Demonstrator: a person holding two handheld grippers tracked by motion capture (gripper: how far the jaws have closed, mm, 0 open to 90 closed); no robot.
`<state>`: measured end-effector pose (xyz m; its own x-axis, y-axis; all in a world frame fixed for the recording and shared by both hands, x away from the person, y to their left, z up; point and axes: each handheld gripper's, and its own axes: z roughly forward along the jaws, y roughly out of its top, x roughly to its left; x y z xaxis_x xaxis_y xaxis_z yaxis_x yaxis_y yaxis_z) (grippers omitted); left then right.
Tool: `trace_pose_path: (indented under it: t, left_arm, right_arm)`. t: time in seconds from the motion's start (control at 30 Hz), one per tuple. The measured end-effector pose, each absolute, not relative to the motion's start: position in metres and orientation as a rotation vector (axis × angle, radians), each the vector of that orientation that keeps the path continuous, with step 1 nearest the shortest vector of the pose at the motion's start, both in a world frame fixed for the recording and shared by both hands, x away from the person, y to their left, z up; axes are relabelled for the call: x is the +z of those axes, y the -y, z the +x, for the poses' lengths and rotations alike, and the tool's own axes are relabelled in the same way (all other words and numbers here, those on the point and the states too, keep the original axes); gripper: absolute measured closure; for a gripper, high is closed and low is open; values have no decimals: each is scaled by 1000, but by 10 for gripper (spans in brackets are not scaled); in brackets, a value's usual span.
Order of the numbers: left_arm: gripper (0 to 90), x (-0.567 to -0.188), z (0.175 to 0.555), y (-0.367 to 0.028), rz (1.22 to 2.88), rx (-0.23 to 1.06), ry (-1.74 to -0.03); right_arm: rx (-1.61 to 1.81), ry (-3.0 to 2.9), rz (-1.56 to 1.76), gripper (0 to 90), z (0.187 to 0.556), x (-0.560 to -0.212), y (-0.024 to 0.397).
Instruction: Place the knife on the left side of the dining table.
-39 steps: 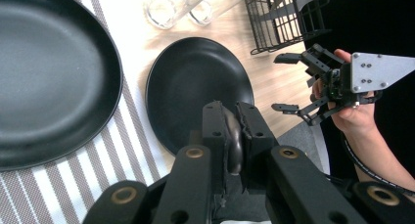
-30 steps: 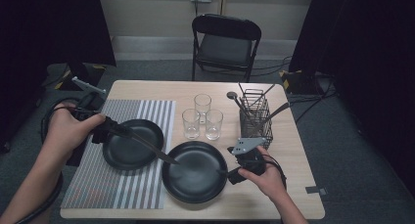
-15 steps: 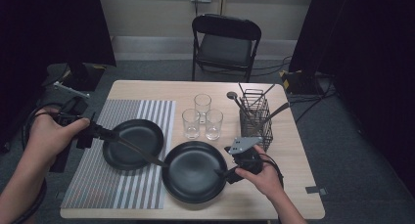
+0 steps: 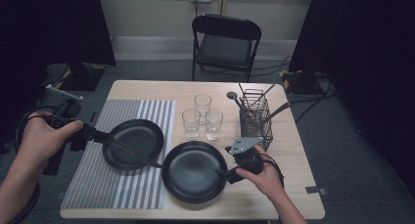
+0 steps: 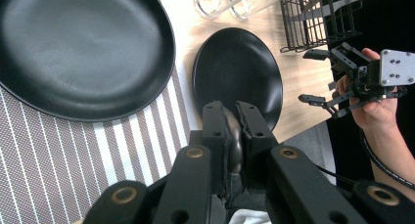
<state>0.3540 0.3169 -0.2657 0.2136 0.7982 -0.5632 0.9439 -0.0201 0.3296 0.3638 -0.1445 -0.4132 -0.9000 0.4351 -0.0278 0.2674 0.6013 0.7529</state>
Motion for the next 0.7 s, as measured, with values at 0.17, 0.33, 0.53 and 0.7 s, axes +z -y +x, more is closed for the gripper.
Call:
trace_pose_path:
  t: [0.17, 0.33, 0.53, 0.7]
  left_arm:
    - [837, -267, 352, -319, 1833, -304, -1629]
    - [836, -270, 352, -324, 1820, -314, -1645]
    - [836, -276, 350, -331, 1831, -301, -1653]
    - [836, -283, 349, -337, 1834, -300, -1661]
  right_arm:
    - [1175, -2625, 584, 147, 363, -414, 145]
    - [1179, -2627, 582, 147, 363, -416, 144]
    - [1178, -2626, 578, 147, 363, -416, 144]
    - [1178, -2621, 588, 147, 363, -417, 146]
